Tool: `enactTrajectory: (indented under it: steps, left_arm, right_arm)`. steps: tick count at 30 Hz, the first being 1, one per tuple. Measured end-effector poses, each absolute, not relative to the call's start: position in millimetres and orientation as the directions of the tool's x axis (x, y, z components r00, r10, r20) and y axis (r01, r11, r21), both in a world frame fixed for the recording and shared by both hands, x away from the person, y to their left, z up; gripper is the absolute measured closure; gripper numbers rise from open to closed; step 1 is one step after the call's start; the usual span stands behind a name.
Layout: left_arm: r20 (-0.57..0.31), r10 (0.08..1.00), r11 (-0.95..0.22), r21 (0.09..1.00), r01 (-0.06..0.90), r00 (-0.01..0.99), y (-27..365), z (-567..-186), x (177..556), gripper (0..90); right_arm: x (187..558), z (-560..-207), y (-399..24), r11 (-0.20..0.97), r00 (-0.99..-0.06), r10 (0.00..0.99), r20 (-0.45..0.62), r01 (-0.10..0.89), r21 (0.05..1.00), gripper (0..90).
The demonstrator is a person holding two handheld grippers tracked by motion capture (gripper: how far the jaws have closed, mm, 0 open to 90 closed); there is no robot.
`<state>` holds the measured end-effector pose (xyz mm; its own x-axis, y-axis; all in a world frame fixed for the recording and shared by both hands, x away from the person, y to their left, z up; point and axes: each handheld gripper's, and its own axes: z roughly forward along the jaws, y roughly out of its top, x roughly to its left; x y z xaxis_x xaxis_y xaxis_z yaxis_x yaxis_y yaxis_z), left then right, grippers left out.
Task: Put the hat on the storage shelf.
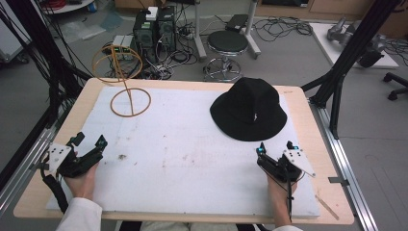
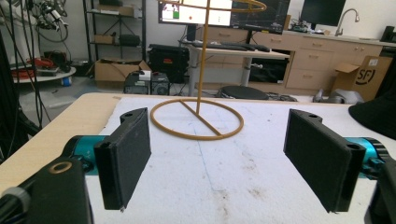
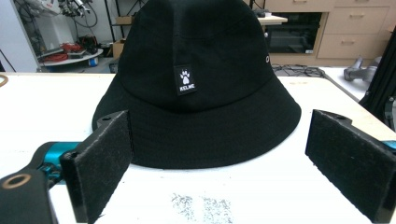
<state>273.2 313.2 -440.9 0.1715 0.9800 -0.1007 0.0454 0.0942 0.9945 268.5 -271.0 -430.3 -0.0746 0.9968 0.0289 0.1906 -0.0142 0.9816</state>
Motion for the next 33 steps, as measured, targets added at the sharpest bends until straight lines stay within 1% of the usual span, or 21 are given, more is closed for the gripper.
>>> enactTrajectory:
  steps: [13, 33]
  left_arm:
    - [-0.11, 0.979, 0.103, 0.994, 0.047, 0.171, 314.4, -440.6, 272.0, 23.0]
    - [-0.111, 0.979, 0.104, 0.993, 0.047, 0.17, 315.2, -440.8, 272.5, 22.9]
  right_arm:
    - [264.2, -430.8, -276.0, -0.039, -0.059, 0.997, 0.051, 0.191, 0.981, 6.9]
    - [264.4, -430.8, -275.3, -0.031, -0.067, 0.997, 0.044, 0.196, 0.98, 6.9]
